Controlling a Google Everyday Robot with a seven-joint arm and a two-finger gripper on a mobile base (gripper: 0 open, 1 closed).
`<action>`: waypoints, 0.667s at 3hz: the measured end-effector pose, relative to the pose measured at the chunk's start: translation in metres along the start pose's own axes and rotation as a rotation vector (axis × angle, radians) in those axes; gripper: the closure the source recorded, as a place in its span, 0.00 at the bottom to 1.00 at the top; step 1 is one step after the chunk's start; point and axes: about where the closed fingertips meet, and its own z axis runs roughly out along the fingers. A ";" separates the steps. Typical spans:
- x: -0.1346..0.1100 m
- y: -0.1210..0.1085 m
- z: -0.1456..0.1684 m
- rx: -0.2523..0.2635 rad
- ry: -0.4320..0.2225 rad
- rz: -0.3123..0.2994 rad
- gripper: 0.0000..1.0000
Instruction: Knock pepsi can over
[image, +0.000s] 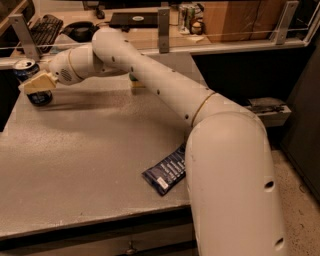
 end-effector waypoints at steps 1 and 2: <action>-0.004 0.007 -0.008 -0.001 -0.006 -0.005 0.63; -0.005 0.006 -0.053 0.048 0.039 -0.034 0.87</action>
Offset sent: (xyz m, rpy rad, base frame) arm -0.0033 -0.1325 0.0596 -0.1100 -0.1358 -0.1253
